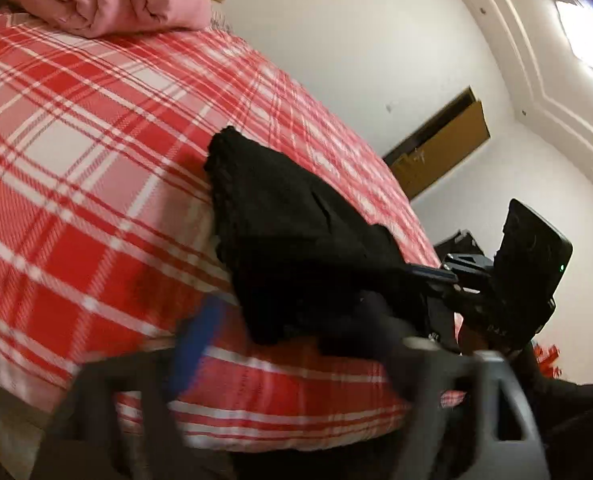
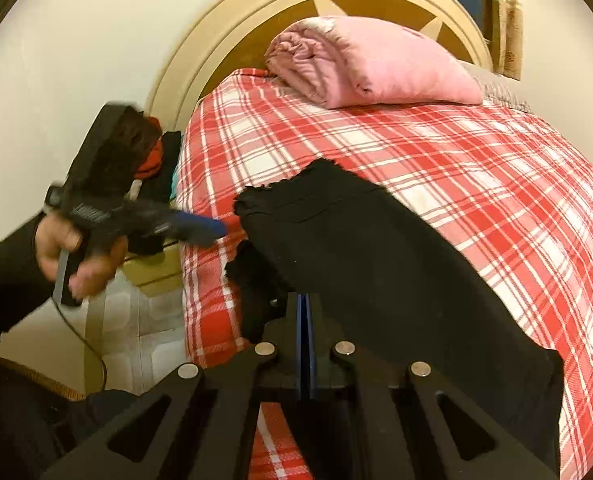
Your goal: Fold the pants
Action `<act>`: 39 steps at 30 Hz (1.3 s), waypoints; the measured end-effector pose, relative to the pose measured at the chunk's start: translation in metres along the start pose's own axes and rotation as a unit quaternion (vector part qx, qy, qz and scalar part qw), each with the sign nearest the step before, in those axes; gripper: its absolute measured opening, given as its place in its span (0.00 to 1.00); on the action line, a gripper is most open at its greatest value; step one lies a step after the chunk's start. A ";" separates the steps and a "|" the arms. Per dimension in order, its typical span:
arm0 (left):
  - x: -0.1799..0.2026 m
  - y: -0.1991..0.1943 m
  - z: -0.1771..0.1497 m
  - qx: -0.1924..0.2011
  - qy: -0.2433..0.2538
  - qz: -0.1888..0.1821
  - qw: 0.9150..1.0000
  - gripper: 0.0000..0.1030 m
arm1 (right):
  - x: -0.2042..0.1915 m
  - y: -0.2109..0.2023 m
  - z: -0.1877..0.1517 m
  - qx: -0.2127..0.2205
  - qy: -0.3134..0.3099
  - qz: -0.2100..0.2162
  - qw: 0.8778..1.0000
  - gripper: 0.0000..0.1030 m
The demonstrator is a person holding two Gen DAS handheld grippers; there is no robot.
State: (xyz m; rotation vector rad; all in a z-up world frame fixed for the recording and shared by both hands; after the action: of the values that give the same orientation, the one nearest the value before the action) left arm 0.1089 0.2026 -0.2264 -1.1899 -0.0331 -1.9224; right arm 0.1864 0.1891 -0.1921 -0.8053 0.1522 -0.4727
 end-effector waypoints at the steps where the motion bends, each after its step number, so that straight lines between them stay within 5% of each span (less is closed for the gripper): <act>1: 0.004 0.001 -0.002 0.000 0.001 -0.003 1.000 0.85 | 0.001 -0.003 0.001 0.003 -0.001 -0.001 1.000 0.02; 4: 0.004 0.018 -0.004 -0.015 0.013 0.015 1.000 0.79 | 0.003 -0.012 0.006 0.015 -0.003 -0.002 1.000 0.02; 7: 0.000 0.039 -0.010 -0.053 0.010 0.024 0.998 0.52 | 0.003 -0.019 0.010 0.024 -0.003 -0.003 1.000 0.02; 9: 0.001 0.054 -0.018 -0.083 0.013 0.014 0.996 0.06 | 0.003 -0.021 0.010 0.025 -0.005 -0.004 1.000 0.02; 16: -0.015 0.004 0.027 -0.045 0.052 0.081 0.994 0.05 | 0.001 -0.026 0.009 0.040 -0.001 0.010 0.999 0.02; 19: -0.030 -0.010 0.037 -0.057 0.055 0.099 0.992 0.06 | -0.005 -0.023 0.008 0.040 0.000 0.023 0.999 0.02; 20: -0.036 -0.008 0.036 -0.062 0.060 0.120 0.989 0.00 | -0.008 -0.019 0.005 0.035 -0.002 0.027 0.999 0.02; 24: -0.062 -0.012 0.039 -0.044 0.035 0.148 0.987 0.08 | -0.032 0.016 -0.028 -0.040 -0.037 0.042 0.998 0.03; 27: -0.080 -0.031 0.043 -0.006 -0.018 0.125 0.992 0.16 | -0.055 0.038 -0.064 -0.104 -0.086 0.053 0.989 0.06; 31: -0.067 -0.049 0.044 0.025 -0.033 0.103 0.994 0.37 | -0.066 0.027 -0.081 -0.100 -0.112 0.065 0.987 0.19; 33: -0.054 -0.058 0.053 0.056 -0.037 0.078 0.995 0.61 | -0.058 0.020 -0.083 -0.092 -0.092 0.065 0.989 0.39; 36: -0.036 -0.049 0.063 0.072 -0.034 0.046 0.996 0.72 | -0.036 0.008 -0.088 -0.079 -0.051 0.057 0.994 0.41; 39: -0.027 -0.012 0.062 0.038 -0.004 0.069 0.997 0.72 | -0.018 -0.005 -0.089 -0.061 -0.019 0.047 0.997 0.42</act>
State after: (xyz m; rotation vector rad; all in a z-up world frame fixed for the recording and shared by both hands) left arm 0.1504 0.2542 -0.2083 -1.1198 -0.0276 -1.7797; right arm 0.1418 0.1359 -0.2501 -0.9228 0.1841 -0.3608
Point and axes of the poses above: each gripper's, at about its wrist camera, not at the fingertips, and y roughly the way its jaws point, x to its right, z to its top, the point moved 10 cm from there along y, roughly the way its jaws point, and after that the axes turned 9 degrees about -z, right-handed, at the moved point
